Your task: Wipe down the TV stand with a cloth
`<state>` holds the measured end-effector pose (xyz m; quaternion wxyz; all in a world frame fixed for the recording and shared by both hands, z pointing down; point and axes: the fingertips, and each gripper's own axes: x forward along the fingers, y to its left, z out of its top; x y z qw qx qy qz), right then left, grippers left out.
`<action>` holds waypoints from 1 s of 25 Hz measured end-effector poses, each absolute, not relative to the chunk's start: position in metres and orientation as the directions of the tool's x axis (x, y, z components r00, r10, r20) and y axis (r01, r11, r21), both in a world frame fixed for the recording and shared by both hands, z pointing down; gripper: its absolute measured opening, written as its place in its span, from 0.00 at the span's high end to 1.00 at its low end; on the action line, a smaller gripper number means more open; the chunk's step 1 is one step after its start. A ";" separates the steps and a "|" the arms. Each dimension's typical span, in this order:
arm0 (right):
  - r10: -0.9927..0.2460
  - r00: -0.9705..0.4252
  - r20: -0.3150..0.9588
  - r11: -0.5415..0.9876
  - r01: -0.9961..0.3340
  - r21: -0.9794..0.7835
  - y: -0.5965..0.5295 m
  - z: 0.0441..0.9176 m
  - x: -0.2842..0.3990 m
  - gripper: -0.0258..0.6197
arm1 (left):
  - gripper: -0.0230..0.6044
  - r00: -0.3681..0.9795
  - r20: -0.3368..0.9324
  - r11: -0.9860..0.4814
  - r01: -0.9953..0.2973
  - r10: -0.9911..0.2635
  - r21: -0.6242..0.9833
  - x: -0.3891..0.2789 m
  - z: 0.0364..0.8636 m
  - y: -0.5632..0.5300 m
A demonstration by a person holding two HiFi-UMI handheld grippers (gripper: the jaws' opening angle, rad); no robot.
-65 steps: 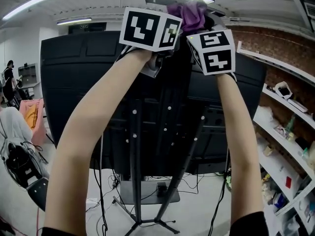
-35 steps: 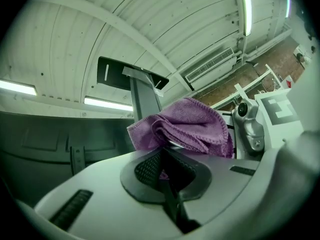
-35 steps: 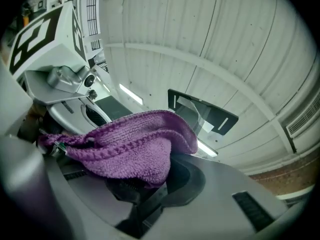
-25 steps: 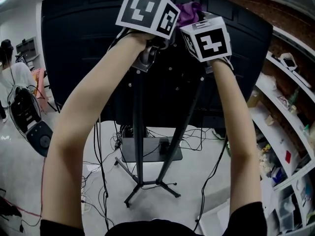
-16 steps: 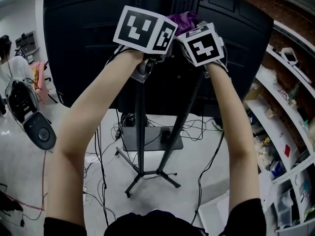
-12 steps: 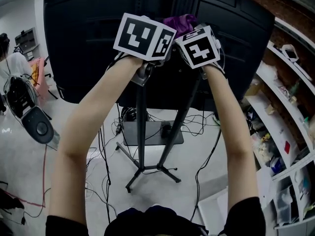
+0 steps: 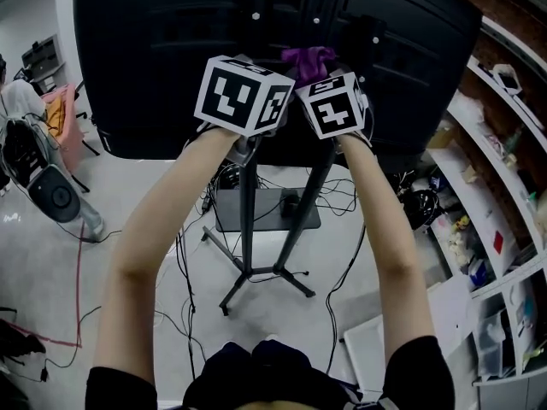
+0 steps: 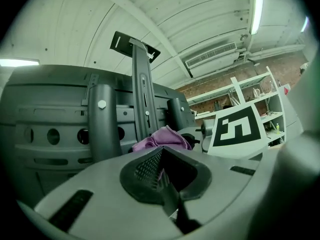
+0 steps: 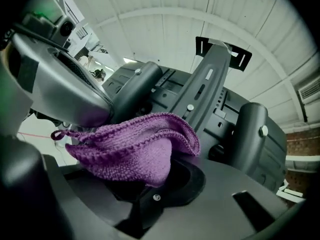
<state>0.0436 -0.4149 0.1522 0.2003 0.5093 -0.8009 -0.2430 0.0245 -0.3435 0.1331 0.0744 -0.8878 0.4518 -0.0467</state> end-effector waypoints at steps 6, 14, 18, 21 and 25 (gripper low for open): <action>-0.911 -0.398 0.106 0.386 -0.733 0.561 -0.417 0.195 0.046 0.86 | 0.95 0.601 0.052 -0.602 -0.788 -0.798 -0.133 0.025 0.175 -0.348; -0.895 -0.412 0.169 0.435 -0.730 0.527 -0.415 0.248 0.046 0.86 | 0.95 0.606 0.084 -0.611 -0.790 -0.791 -0.057 0.022 0.221 -0.353; -0.880 -0.426 0.210 0.471 -0.727 0.500 -0.413 0.270 0.046 0.86 | 0.95 0.617 0.096 -0.622 -0.782 -0.781 -0.029 0.026 0.236 -0.352; -0.872 -0.430 0.234 0.487 -0.717 0.498 -0.411 0.281 0.049 0.86 | 0.95 0.623 0.098 -0.627 -0.779 -0.776 -0.018 0.028 0.242 -0.353; -0.867 -0.440 0.233 0.494 -0.708 0.505 -0.403 0.279 0.060 0.86 | 0.95 0.639 0.092 -0.643 -0.766 -0.763 -0.005 0.030 0.240 -0.351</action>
